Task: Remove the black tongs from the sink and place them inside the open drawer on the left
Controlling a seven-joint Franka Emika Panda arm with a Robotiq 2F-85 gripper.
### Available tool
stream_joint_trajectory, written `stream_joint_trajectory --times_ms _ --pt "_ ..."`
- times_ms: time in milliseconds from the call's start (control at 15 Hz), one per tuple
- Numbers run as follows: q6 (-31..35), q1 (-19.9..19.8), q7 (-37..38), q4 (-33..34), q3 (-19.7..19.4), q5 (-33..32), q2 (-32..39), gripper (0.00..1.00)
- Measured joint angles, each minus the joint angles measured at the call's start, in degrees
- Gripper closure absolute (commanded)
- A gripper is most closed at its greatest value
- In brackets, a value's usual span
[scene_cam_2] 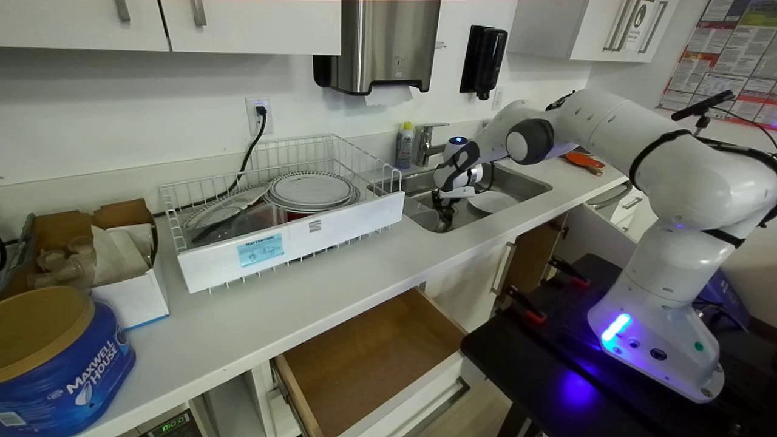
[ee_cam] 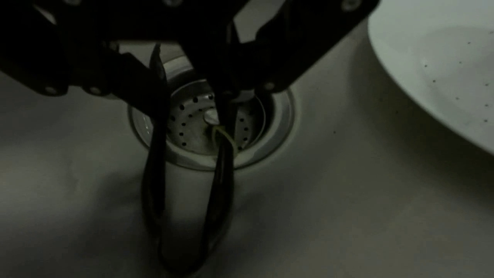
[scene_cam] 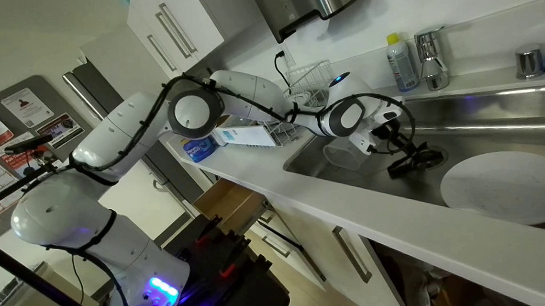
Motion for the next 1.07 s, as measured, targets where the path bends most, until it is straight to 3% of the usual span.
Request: stream_joint_trajectory --times_ms 200,333,1000,1067 --pt "0.0 -0.12 -0.04 0.02 0.39 0.01 -0.88 0.06" --pt "0.0 -0.53 -0.11 0.01 1.07 0.05 -1.65 0.0" --pt "-3.8 -4.53 -4.75 0.07 8.49 2.29 -1.76 0.01" --pt "-4.26 -4.72 -4.9 0.09 8.62 2.45 -1.58 0.26"
